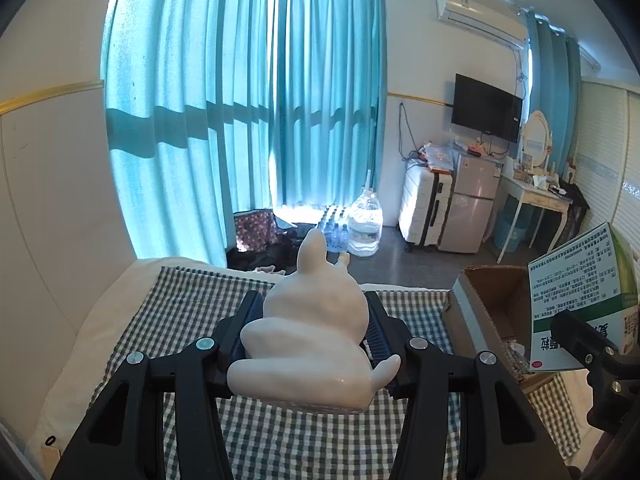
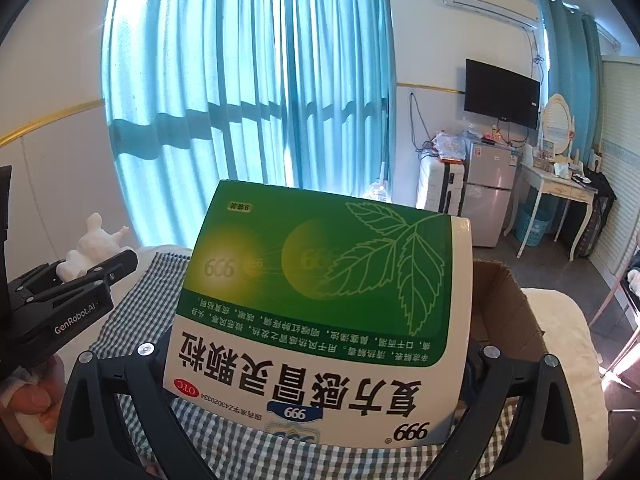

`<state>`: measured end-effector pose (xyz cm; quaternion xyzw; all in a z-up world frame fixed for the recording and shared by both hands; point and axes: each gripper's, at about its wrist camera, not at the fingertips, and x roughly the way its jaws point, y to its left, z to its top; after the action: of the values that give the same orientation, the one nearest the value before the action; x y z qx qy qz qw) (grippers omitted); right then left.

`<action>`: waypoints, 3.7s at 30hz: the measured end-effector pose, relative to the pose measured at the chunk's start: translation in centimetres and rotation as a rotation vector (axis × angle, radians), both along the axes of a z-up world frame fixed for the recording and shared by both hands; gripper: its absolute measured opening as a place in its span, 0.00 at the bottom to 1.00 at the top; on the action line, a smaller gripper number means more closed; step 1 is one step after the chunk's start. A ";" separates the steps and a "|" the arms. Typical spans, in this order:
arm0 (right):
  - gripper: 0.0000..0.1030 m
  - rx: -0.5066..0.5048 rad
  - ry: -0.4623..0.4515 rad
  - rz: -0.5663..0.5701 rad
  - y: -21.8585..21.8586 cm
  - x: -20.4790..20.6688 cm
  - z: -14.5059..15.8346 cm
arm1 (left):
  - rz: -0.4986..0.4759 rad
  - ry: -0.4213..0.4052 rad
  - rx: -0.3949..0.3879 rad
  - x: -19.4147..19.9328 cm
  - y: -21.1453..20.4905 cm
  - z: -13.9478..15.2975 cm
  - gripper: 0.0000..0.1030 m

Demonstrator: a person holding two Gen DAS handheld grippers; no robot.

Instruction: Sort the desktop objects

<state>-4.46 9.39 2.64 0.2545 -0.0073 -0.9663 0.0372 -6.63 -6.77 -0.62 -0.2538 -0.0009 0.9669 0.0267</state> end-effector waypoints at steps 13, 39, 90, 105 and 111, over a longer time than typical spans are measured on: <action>0.95 0.005 0.029 -0.064 4.6 1.7 1.7 | -0.068 0.020 0.011 0.0 5.3 1.3 0.51; 0.95 -0.006 0.027 -0.230 16.7 3.3 1.9 | -0.251 0.006 -0.006 -1.0 17.3 0.7 0.51; 0.95 0.003 -0.263 -0.224 26.9 -9.7 -13.0 | -0.460 -0.267 -0.087 -14.9 33.1 -12.9 0.51; 0.95 0.047 -0.362 -0.179 26.7 -12.4 -17.6 | -0.515 -0.439 -0.117 -18.7 35.7 -17.5 0.51; 0.95 0.048 -0.390 -0.160 26.5 -12.6 -18.1 | -0.512 -0.471 -0.101 -19.1 35.8 -18.0 0.53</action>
<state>-17.11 35.92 -15.44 0.4361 -0.0115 -0.8986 -0.0478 -25.69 29.01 -18.60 -0.4628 0.1042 0.8427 0.2547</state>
